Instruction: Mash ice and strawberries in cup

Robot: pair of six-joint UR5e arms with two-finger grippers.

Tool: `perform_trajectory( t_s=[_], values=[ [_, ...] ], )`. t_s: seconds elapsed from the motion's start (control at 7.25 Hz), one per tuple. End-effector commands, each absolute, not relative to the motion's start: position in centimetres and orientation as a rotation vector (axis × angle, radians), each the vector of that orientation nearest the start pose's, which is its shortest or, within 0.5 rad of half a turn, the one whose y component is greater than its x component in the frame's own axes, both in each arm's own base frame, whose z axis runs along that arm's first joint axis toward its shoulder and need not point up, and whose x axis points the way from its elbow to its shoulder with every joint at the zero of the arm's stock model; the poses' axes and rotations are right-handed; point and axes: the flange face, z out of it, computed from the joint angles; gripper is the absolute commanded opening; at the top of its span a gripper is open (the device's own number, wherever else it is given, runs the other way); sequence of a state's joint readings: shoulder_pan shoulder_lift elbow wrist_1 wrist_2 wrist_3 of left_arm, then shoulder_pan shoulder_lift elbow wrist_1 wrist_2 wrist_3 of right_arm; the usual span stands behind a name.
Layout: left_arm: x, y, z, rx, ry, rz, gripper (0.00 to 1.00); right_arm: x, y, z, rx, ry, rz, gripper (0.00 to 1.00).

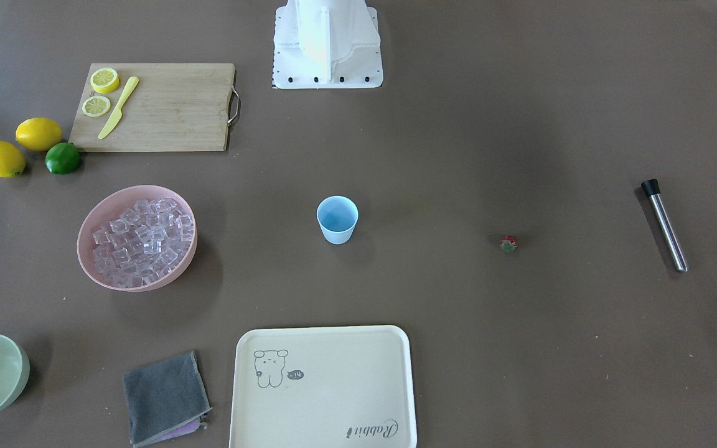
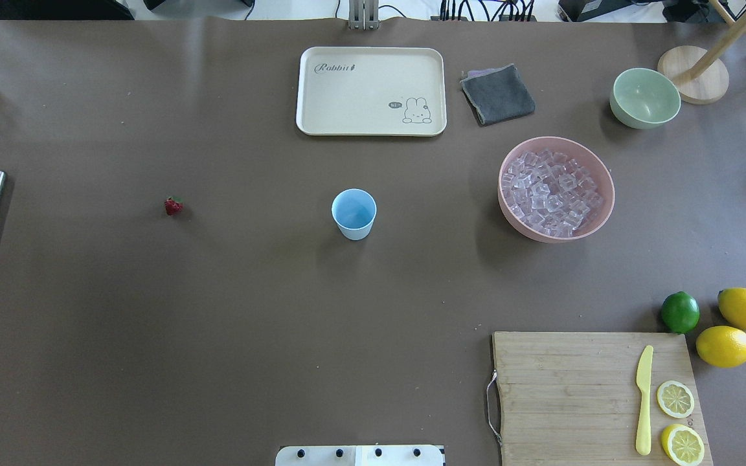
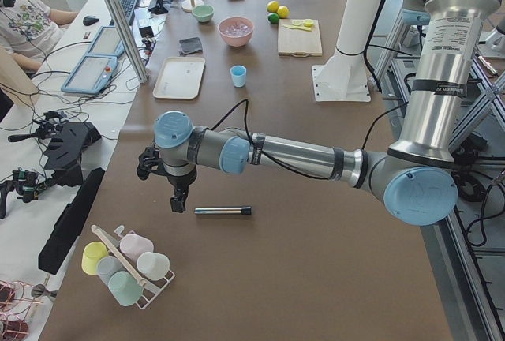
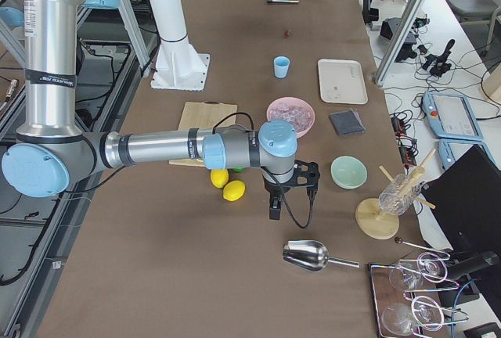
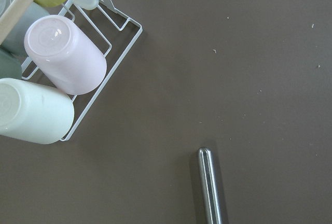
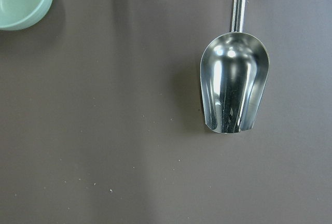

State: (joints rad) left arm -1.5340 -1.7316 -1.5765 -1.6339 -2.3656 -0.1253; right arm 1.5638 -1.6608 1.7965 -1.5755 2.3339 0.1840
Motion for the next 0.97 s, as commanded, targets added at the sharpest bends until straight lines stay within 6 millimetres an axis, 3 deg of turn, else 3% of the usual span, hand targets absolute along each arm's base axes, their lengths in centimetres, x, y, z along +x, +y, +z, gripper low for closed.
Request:
perform_trajectory(
  t_s=[0.0,0.28,0.41,0.55,0.83],
  values=[
    [-3.3,-57.3,55.6,0.110,0.818,-0.091,0.98,5.9,-45.8,57.1,0.081,-0.804,0.102,0.99],
    [-2.2,-56.5,55.6,0.151,0.825,-0.046,0.98,5.1,-46.4,56.1,0.091,-0.821,0.080,0.98],
    [-2.3,-55.3,57.1,0.184,0.832,-0.040,0.98,4.3,-47.2,55.0,0.086,-0.861,0.083,0.98],
    [-2.3,-55.3,56.8,0.197,0.832,-0.034,0.98,1.7,-49.3,52.2,0.081,-0.879,0.086,0.99],
    [-2.3,-55.5,56.6,0.202,0.831,-0.032,0.98,-5.5,-53.2,45.6,0.066,-0.907,0.080,0.99]
  ],
)
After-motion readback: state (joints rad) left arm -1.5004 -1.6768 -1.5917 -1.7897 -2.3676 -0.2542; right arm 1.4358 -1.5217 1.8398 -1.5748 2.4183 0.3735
